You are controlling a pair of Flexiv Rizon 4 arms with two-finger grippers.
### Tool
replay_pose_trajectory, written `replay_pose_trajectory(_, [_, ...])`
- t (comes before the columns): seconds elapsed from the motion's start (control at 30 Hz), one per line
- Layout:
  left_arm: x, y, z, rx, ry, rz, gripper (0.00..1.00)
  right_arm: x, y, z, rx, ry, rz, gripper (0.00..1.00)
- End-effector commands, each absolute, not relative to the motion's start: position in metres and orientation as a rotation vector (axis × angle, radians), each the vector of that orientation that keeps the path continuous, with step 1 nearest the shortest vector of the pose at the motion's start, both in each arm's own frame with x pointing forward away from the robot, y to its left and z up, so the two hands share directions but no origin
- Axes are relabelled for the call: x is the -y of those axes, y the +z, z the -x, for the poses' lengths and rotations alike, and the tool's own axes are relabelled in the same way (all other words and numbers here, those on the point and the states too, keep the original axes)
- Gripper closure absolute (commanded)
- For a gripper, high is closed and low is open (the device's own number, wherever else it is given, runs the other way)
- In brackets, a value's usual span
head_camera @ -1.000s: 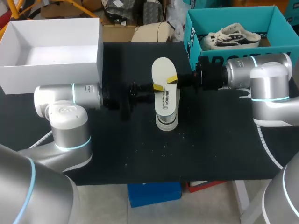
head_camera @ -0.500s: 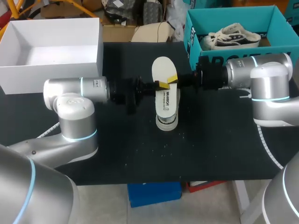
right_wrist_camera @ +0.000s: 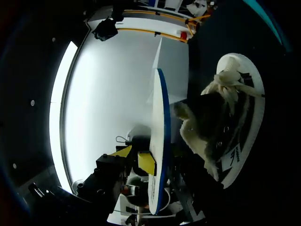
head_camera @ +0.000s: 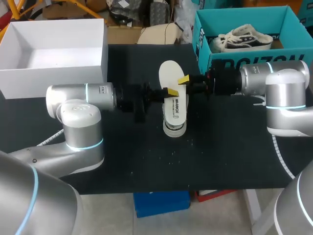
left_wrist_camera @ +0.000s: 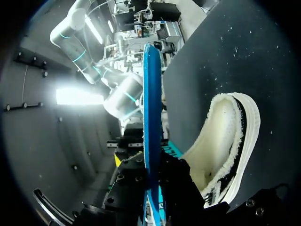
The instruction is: Take the shoe out of the shoebox, open the shoe tongue, remove and reinsert the insole, then place the shoe into the shoebox
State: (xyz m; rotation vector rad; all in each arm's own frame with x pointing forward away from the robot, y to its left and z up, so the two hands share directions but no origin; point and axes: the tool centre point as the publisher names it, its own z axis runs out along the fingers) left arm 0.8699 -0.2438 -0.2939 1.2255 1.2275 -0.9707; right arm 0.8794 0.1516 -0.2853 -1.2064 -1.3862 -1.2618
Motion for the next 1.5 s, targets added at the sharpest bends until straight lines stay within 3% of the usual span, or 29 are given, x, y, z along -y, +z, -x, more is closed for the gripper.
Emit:
replay_pose_trajectory(0.03, [0.23,-0.289,-0.844,-1.337,-0.949,-1.235,1.0,-0.131,-0.275,-0.863,1.443,-1.267,1.264,0.0])
replay_pose_trajectory(0.5, [0.204,-0.298,-0.783,-1.558,-0.917,-1.538,1.0,-0.097,-0.263,-0.839,1.876,-1.278,1.39,0.0])
replay_pose_trajectory(1.0, [0.204,-0.298,-0.783,-1.558,-0.917,-1.538,1.0,-0.097,-0.263,-0.839,1.876,-1.278,1.39,0.0])
replay_pose_trajectory(1.5, [0.211,-0.3,-0.776,-1.577,-1.046,-1.566,1.0,-0.073,-0.269,-0.79,2.492,-1.121,1.31,0.0])
